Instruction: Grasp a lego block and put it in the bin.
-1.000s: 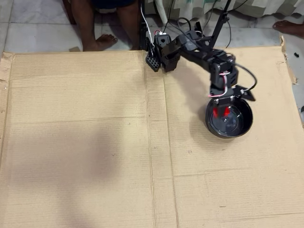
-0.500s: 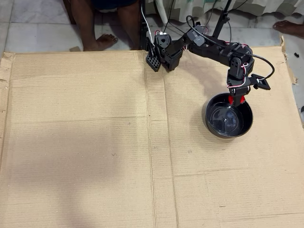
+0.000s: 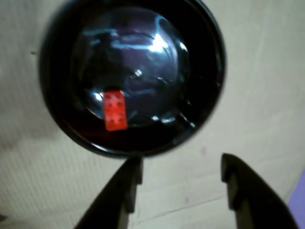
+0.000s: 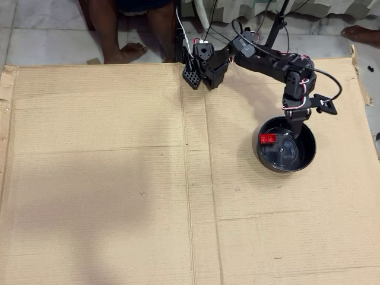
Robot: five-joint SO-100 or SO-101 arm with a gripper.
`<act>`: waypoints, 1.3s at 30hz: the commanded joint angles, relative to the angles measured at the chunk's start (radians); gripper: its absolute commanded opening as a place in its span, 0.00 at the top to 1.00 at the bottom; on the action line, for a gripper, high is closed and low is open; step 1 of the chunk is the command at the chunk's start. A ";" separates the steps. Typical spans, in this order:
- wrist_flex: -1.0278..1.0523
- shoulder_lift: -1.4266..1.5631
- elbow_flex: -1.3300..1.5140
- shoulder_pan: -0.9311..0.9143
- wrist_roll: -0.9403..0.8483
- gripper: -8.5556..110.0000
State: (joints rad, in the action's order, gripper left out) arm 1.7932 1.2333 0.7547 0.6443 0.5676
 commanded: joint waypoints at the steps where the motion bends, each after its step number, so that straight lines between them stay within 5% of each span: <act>1: 0.035 0.092 0.020 -0.061 -0.005 0.77; 18: -0.009 0.647 0.623 -0.543 -0.008 0.77; 39: -0.782 1.862 2.057 -0.555 -0.282 0.77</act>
State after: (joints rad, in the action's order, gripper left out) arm 1.0661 3.0035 2.7382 0.0706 0.3022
